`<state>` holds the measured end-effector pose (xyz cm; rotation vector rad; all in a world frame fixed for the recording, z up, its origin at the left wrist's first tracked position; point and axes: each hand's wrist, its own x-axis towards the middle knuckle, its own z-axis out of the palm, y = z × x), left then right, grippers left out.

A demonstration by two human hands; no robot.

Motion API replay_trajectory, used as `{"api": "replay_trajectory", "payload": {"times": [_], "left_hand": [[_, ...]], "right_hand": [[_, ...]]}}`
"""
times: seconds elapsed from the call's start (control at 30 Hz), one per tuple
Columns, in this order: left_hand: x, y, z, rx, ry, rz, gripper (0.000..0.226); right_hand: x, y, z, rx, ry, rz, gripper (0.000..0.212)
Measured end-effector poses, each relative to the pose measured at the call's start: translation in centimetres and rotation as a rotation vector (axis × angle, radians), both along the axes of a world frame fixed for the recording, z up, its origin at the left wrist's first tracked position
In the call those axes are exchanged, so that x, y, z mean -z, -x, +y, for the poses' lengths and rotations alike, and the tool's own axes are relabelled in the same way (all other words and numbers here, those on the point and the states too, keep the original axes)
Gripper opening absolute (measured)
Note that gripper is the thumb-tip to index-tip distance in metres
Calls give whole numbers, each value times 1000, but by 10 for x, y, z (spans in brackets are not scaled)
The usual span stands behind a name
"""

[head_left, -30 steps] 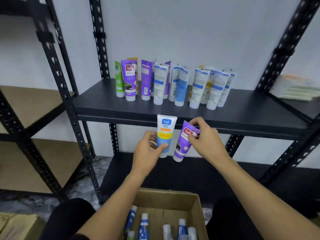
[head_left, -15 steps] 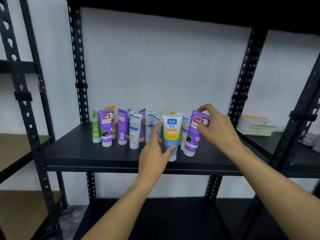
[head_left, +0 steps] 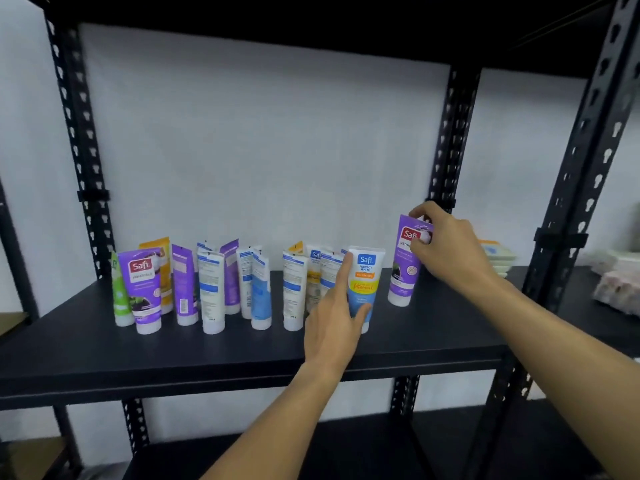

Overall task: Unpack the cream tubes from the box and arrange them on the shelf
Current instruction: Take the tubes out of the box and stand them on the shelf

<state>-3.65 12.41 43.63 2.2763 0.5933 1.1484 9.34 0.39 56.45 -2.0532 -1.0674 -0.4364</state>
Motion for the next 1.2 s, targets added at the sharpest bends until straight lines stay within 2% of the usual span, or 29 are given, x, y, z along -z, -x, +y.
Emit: {"api": "replay_trajectory", "payload": {"times": [0.33,0.93,1.1,1.2], "left_hand": [[18,-43,9,-112,-65,138,89],[25,-53,16,-210,-88,173,93],[36,-47,17,-226,-202,235,102],[42,-37,13,-186,-167,209,94]], "right_hand": [[7,-34,6,53,41,-16,31],[18,-46,26,117,110,-12,41],[25,-46,29,117,138,-35,30],[34,-47,31,98,178,-35,34]]}}
